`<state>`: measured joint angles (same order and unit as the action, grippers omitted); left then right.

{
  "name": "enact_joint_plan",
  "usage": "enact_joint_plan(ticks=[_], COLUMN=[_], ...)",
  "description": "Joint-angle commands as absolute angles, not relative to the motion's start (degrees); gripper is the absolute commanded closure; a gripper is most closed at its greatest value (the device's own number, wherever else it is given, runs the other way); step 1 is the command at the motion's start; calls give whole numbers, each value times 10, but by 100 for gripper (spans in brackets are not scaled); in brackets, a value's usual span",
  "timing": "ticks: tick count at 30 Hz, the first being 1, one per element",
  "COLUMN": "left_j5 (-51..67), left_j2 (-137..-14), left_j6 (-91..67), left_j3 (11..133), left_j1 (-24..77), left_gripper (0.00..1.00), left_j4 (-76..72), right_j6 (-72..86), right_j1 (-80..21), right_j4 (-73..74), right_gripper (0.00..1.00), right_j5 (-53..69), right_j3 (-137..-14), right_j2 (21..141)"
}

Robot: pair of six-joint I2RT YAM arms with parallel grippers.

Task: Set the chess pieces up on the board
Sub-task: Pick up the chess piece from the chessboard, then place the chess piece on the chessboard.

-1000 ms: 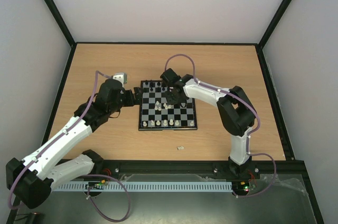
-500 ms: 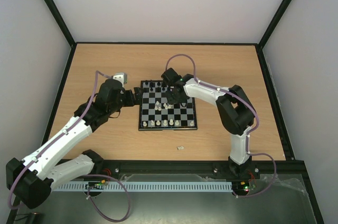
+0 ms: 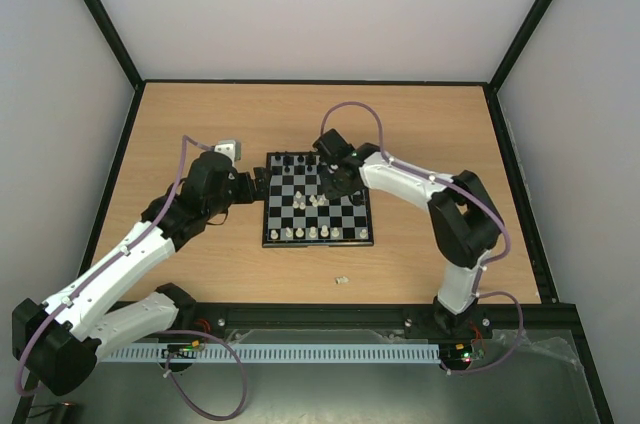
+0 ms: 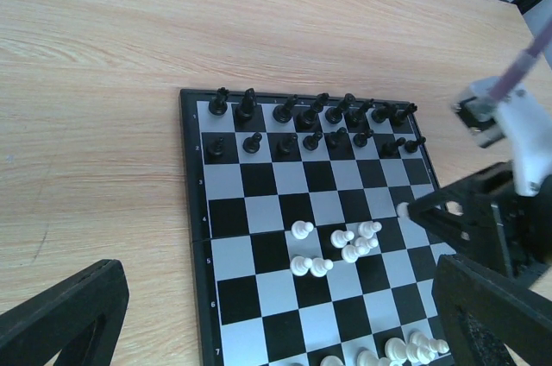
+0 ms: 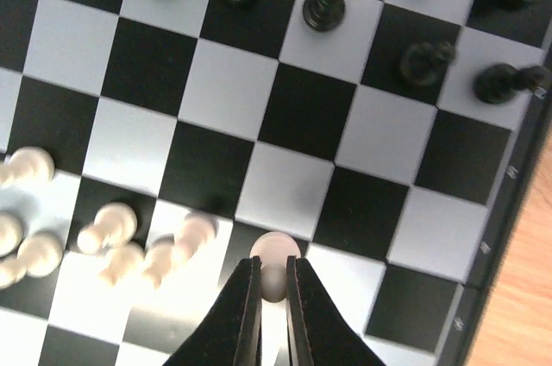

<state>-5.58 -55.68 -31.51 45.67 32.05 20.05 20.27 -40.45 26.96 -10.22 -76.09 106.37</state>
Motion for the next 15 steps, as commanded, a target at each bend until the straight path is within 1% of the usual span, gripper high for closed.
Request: enact_joint_plan(ticks=[1, 8, 15], left_j5=[-58, -59, -59], left_j2=[-555, -560, -565], left_j6=[-318, -321, -321], left_j3=[449, 442, 437], left_j1=[318, 319, 320], left_gripper=[0, 0, 1], left_j4=[196, 192, 187], right_j6=[215, 237, 255], right_j1=[-402, -401, -401], right_j4=[296, 303, 300], right_gripper=[93, 93, 92], right_j5=[-108, -104, -102], right_j3=[-715, -624, -571], right_j2=[995, 921, 902])
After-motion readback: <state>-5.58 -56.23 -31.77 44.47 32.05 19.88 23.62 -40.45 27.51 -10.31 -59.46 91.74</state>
